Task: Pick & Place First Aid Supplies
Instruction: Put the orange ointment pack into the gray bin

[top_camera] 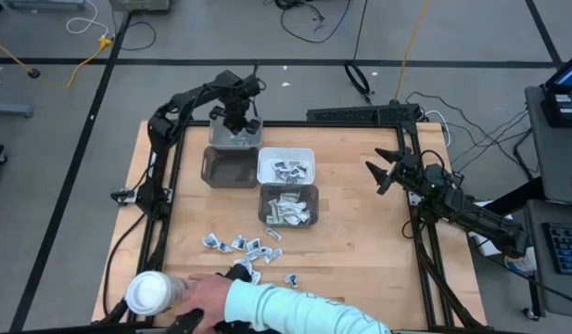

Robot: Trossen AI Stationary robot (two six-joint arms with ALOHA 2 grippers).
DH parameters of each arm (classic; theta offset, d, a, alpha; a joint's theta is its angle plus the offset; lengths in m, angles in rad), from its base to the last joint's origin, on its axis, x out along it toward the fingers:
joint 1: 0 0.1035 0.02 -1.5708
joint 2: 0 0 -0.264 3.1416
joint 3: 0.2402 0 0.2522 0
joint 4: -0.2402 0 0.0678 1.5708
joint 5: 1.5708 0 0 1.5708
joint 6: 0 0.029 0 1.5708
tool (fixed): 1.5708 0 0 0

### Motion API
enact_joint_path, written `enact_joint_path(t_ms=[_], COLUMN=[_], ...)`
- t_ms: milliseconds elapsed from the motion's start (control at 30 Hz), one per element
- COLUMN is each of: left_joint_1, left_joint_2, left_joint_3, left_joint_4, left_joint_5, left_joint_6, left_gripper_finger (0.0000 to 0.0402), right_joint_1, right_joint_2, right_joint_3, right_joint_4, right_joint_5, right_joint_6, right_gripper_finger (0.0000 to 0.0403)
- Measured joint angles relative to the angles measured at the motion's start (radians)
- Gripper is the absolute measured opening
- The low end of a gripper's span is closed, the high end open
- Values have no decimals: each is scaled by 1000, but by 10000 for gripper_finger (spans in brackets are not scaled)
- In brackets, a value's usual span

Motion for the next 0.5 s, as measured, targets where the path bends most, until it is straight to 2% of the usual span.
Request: enact_joint_path(t_ms=[167,400,500], left_joint_1=[3,13,12], left_joint_2=[-5,-12,-30], left_joint_3=[0,0,0], left_joint_4=[17,-2,-23], left_joint_5=[-8,7,9], left_joint_6=[46,58,37], left_gripper_finger=[62,198,242], right_joint_1=[0,0,0], right_joint_2=[0,0,0], right_joint_3=[0,0,0], right_joint_4=[0,0,0], right_joint_5=[0,0,0], right_joint_6=[0,0,0], right_gripper_finger=[297,297,297])
